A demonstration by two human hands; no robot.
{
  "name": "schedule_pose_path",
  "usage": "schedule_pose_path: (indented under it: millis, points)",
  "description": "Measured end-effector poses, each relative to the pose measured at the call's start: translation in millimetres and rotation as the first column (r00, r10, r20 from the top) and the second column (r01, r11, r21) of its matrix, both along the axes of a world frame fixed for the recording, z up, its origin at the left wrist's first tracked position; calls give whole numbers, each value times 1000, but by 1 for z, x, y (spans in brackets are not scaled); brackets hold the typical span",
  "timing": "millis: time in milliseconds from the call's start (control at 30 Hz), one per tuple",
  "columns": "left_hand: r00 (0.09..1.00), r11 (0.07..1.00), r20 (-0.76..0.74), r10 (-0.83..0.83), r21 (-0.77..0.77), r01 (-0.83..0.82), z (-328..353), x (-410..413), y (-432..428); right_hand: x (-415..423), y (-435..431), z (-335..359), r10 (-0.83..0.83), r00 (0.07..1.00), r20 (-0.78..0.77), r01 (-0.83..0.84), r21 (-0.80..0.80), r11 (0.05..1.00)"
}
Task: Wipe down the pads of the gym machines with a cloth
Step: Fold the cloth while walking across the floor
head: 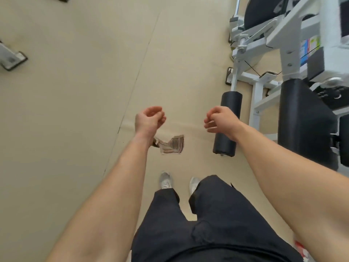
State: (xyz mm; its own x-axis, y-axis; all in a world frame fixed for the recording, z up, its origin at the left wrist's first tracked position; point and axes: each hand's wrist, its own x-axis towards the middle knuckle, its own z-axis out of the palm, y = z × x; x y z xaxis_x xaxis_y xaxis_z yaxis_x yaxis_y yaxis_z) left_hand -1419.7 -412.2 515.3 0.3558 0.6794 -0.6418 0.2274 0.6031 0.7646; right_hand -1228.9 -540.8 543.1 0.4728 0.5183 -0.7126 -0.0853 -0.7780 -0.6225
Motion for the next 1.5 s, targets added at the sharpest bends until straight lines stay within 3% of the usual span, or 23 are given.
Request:
schedule_pose_path:
  millis: [100,200,400,667,800,900,1000,1100,1200,1400,1500]
  points:
    - [925,987,-363,-110,67,144,-50,-63,35,2,0,-56,180,984,-6,-176,-260,950]
    - [826,968,-525,-205,19,252,-128,-106,45,-23,33,-143,312,948,-69,-318,-292,902]
    - [705,918,-594,-386,-171,359,-348,-123,55,-78,72,-387,368,926,-83,-374,-331,866]
    - [564,793,-597,-571,-226,565,-635,-77,49,-123,87,-688,427,904,-33,-407,-380,831]
    - [598,811,-585,-547,-193,553,-735,-42,42,-132,84,-787,486,861,149,-394,-408,823]
    - [662,881,-606,-441,-151,449,-785,-23,35,-136,81,-827,388,870,303,-258,-391,884]
    - [704,927,-622,-344,-108,359,-804,-21,27,-136,80,-836,292,907,305,-203,-291,935]
    - [788,970,-572,-227,-62,235,-774,-33,25,-139,80,-801,268,935,233,-205,-262,943]
    - [826,966,-516,-228,-17,256,-695,-53,30,-148,86,-729,328,919,219,-277,-232,932]
    - [938,969,-290,-188,-210,130,-491,-92,75,-177,120,-526,272,960,72,-265,-98,959]
    - [927,947,-225,-301,-187,262,-381,-107,110,-184,141,-415,214,975,56,-210,-74,975]
